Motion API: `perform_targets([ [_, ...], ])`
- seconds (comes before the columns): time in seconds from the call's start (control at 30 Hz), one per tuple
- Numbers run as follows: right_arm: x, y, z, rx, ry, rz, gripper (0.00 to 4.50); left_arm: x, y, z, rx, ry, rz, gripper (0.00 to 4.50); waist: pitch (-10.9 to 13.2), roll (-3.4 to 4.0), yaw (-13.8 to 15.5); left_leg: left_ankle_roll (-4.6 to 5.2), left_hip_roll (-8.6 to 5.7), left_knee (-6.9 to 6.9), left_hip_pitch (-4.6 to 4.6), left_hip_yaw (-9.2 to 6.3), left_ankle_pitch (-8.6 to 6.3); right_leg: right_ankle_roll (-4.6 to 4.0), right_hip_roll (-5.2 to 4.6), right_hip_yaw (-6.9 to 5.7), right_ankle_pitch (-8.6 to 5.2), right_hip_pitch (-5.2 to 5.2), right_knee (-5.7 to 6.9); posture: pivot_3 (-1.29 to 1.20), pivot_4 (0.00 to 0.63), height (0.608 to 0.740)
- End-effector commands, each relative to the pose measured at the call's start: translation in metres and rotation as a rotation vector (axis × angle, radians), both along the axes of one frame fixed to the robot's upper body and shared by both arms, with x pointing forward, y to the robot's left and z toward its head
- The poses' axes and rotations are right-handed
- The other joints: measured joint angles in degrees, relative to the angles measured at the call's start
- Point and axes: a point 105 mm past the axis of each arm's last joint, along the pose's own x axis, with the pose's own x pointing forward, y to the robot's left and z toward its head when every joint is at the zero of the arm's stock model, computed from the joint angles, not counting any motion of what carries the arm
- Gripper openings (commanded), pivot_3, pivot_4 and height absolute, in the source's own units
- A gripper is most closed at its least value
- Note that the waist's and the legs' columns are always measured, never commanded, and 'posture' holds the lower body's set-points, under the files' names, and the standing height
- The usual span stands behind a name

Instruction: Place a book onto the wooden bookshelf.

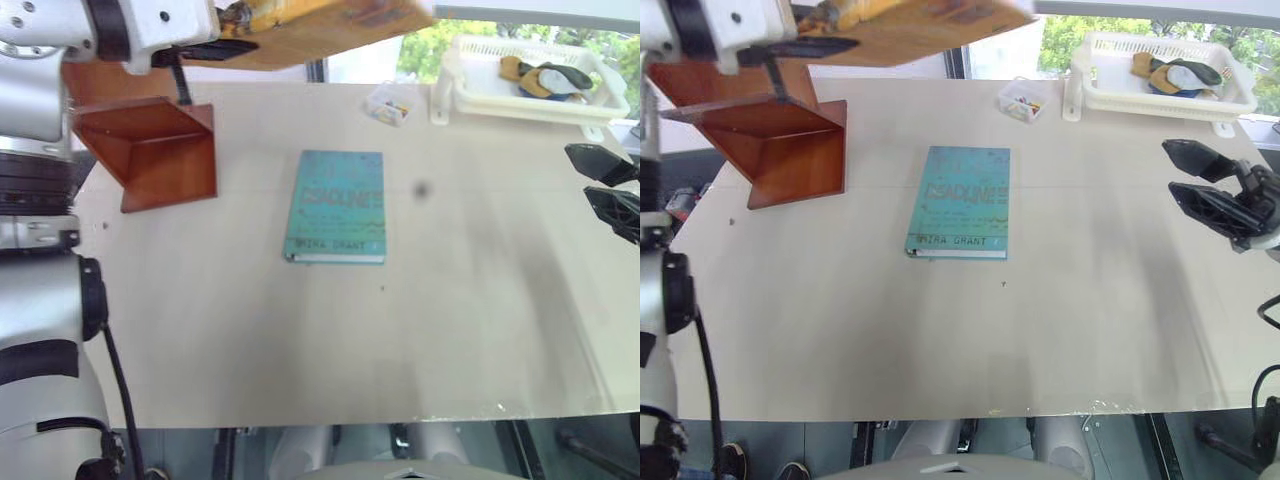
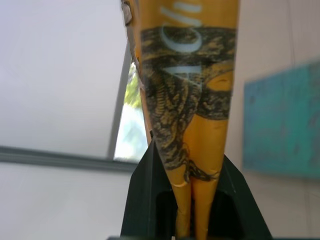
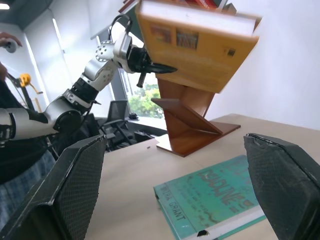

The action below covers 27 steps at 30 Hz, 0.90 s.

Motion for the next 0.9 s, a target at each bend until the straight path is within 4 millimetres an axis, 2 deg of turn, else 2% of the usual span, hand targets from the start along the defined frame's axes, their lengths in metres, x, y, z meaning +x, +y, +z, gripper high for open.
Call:
perform_targets([
  [0.03, 0.000, -0.002, 0.008, 0.002, -0.058, 0.016, 4.50, -0.013, 0.030, 0.028, 0.144, -0.107, 0.130, 0.10, 0.0, 0.03, -0.1, 0.01, 0.00, 0.02, 0.00, 0.03, 0.00, 0.02, 0.03, -0.05, 0.01, 0.00, 0.01, 0.00, 0.150, 0.740],
  [0.27, 0.003, -0.005, 0.013, 0.018, -0.089, 0.045, 4.50, -0.021, 0.088, 0.028, 0.233, -0.086, 0.341, 0.10, 0.0, 0.06, -0.3, 0.11, 0.03, 0.14, 0.01, 0.12, -0.06, 0.04, 0.29, -0.06, 0.01, -0.01, 0.09, 0.00, 0.150, 0.740],
  [0.4, 0.001, -0.003, 0.014, 0.012, -0.098, 0.057, 4.50, -0.029, 0.131, 0.019, 0.231, -0.047, 0.489, 0.10, 0.1, 0.07, -0.5, 0.15, 0.04, 0.21, -0.01, 0.12, -0.08, 0.06, 0.31, -0.08, 0.02, 0.00, 0.12, 0.00, 0.150, 0.740],
  [0.6, -0.001, -0.002, 0.014, 0.003, -0.106, 0.063, 4.50, -0.029, 0.161, -0.001, 0.215, 0.005, 0.566, 0.10, 0.1, 0.07, -1.1, 0.17, 0.04, 0.25, 0.00, 0.13, -0.10, 0.07, 0.29, -0.07, 0.02, 0.00, 0.19, 0.00, 0.150, 0.740],
  [0.8, -0.003, -0.001, 0.016, -0.004, -0.109, 0.065, 4.50, -0.022, 0.177, -0.020, 0.211, 0.028, 0.610, 0.10, 0.1, 0.03, -1.4, 0.19, 0.04, 0.28, 0.02, 0.16, -0.11, 0.09, 0.29, -0.03, 0.03, -0.01, 0.25, 0.00, 0.150, 0.740],
  [0.9, -0.003, -0.002, 0.015, -0.013, -0.108, 0.058, 4.50, -0.020, 0.183, -0.023, 0.221, 0.030, 0.638, 0.10, 0.1, 0.02, -1.4, 0.18, 0.04, 0.28, 0.02, 0.17, -0.10, 0.09, 0.29, -0.02, 0.03, -0.03, 0.26, 0.00, 0.150, 0.740],
])
